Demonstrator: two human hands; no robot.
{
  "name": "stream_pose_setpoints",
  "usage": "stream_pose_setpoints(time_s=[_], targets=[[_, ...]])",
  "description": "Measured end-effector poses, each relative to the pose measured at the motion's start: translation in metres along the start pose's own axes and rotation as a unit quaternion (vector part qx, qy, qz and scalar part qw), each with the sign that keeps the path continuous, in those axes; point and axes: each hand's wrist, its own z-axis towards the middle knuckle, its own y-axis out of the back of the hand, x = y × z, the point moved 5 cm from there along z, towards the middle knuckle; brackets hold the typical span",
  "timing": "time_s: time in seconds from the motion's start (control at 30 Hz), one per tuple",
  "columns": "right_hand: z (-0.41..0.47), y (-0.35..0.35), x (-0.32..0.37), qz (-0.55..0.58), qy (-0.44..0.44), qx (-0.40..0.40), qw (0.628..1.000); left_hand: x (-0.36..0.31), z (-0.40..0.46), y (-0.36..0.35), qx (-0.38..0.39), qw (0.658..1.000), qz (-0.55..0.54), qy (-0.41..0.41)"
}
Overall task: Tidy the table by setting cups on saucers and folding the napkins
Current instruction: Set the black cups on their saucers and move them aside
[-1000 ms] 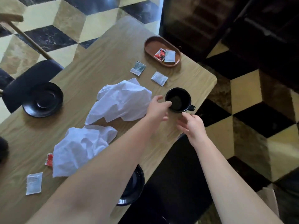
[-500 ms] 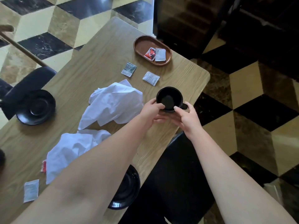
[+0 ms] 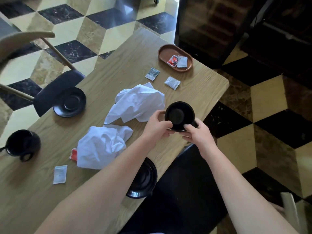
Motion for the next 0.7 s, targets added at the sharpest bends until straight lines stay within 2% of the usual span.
stream_pose_setpoints(time_s=[0.1,0.23,0.3,0.4,0.57,0.7], targets=[[-0.029,-0.017,-0.014,-0.058,-0.007,0.013,0.998,0.034,-0.042,0.023,0.000,0.999,0.007,0.043],[-0.058,-0.045,-0.040,-0.104,-0.059,0.113,0.986,0.086,-0.089,0.056,-0.027,0.991,-0.060,0.113],[-0.066,-0.058,-0.044,-0.154,-0.067,0.168,0.971,0.106,-0.107,0.073,-0.046,0.988,-0.092,0.116],[-0.072,-0.080,-0.041,-0.245,-0.033,0.224,0.943,0.131,-0.131,0.088,-0.044,0.985,-0.130,0.108],[-0.084,-0.113,-0.041,-0.334,0.013,0.208,0.919,0.159,-0.156,0.096,-0.058,0.966,-0.227,0.109],[-0.092,-0.129,-0.061,-0.259,-0.027,0.179,0.949,0.174,-0.165,0.095,-0.074,0.943,-0.307,0.104]])
